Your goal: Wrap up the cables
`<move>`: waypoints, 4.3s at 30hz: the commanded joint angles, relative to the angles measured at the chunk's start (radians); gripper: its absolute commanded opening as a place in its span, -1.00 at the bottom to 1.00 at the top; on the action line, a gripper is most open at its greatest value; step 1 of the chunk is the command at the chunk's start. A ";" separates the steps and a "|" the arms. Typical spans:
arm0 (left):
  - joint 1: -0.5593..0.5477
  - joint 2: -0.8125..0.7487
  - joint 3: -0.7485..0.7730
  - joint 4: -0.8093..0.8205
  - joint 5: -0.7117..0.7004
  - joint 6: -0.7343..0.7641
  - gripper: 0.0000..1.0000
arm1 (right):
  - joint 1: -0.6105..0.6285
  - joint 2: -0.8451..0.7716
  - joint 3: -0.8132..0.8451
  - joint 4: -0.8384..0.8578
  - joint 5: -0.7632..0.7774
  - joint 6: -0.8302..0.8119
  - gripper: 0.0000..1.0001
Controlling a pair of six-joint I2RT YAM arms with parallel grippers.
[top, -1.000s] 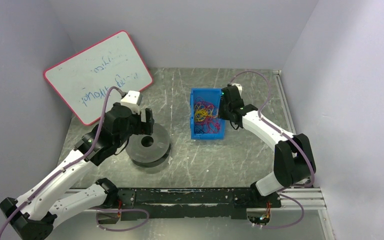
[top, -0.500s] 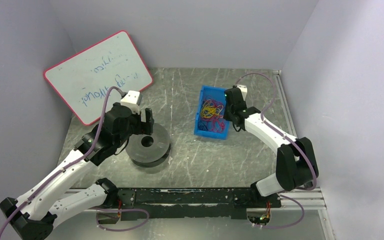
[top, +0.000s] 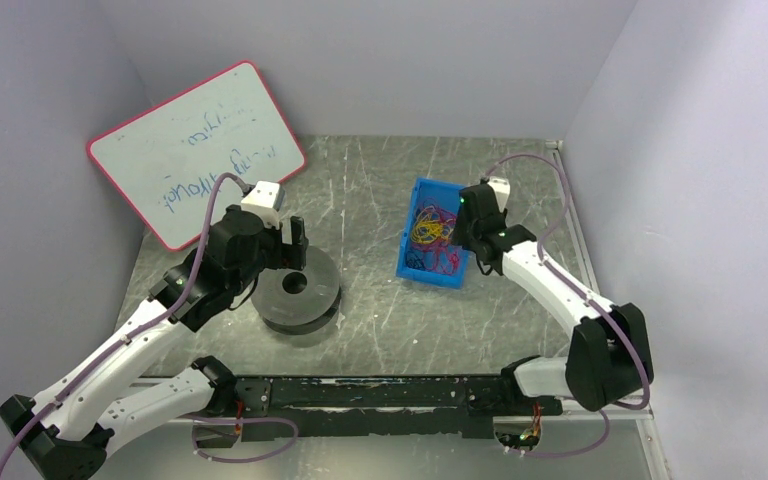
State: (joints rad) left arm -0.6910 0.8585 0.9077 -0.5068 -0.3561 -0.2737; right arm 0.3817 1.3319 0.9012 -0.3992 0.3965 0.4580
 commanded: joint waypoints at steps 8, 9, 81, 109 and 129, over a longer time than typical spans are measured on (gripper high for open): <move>-0.007 -0.003 0.017 -0.007 -0.012 0.004 0.87 | -0.004 -0.078 0.187 -0.055 -0.028 -0.077 0.19; -0.008 -0.003 0.017 -0.007 -0.016 0.003 0.86 | -0.004 -0.069 0.212 -0.059 -0.042 -0.092 0.19; -0.008 -0.003 0.012 -0.013 -0.006 0.012 0.87 | 0.060 0.464 0.366 0.192 -0.127 -0.343 -1.00; -0.008 -0.021 0.015 -0.010 0.011 0.007 0.87 | 0.151 -0.158 0.508 0.194 0.069 -0.282 -1.00; -0.008 -0.035 0.010 0.011 0.069 0.006 0.87 | 0.153 -0.174 1.115 0.085 -0.171 -0.236 -1.00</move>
State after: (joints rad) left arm -0.6910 0.8429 0.9077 -0.5175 -0.3191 -0.2733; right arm 0.5304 1.1637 1.9495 -0.2413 0.3111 0.1860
